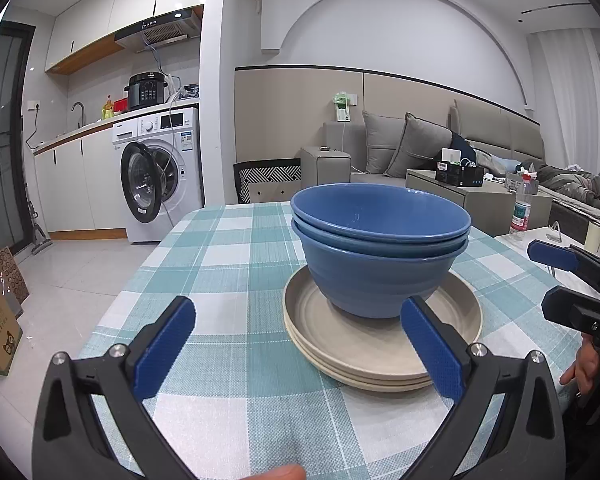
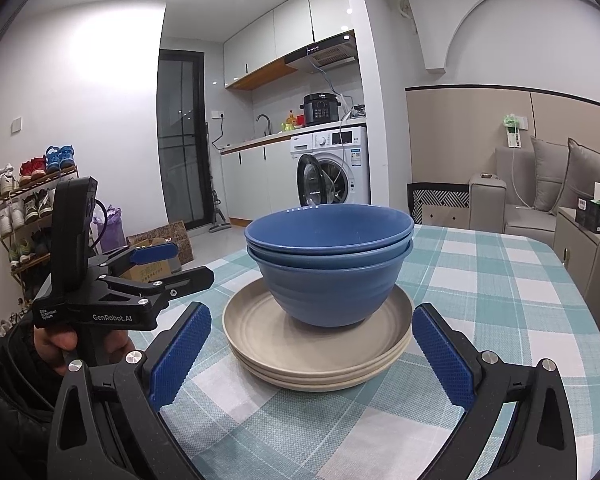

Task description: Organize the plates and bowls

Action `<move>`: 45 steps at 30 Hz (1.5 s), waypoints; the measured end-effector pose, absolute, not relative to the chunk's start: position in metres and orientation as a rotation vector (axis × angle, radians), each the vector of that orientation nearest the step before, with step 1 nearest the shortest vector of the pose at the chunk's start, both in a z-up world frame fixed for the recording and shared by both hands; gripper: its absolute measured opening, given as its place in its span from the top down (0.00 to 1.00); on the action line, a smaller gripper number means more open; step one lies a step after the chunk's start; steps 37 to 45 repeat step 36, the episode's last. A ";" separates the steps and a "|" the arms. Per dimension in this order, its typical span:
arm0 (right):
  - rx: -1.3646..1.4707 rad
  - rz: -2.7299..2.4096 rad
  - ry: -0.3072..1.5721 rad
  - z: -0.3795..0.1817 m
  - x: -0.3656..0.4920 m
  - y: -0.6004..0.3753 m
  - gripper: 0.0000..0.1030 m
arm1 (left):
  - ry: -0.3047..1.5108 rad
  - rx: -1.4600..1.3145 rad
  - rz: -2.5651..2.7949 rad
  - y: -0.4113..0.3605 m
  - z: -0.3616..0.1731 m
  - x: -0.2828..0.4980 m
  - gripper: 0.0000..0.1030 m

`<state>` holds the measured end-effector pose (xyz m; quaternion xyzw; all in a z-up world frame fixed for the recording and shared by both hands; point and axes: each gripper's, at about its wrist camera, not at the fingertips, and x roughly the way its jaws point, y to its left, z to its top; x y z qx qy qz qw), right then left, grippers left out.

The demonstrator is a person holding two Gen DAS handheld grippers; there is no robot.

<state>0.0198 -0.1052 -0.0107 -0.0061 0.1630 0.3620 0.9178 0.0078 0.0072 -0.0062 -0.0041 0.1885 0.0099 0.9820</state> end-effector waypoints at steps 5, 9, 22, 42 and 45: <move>-0.013 0.747 0.336 -0.011 0.021 -0.104 0.01 | 0.378 -0.009 0.019 0.007 -0.006 0.007 0.00; -0.015 0.750 0.338 -0.012 0.021 -0.104 0.01 | 0.379 -0.010 0.018 0.007 -0.006 0.007 0.00; -0.014 0.750 0.337 -0.012 0.022 -0.103 0.01 | 0.377 -0.010 0.018 0.008 -0.006 0.007 0.00; -0.014 0.749 0.341 -0.015 0.023 -0.104 0.01 | 0.385 -0.015 0.011 0.008 -0.006 0.008 0.00; -0.014 0.749 0.341 -0.015 0.023 -0.104 0.01 | 0.385 -0.015 0.011 0.008 -0.006 0.008 0.00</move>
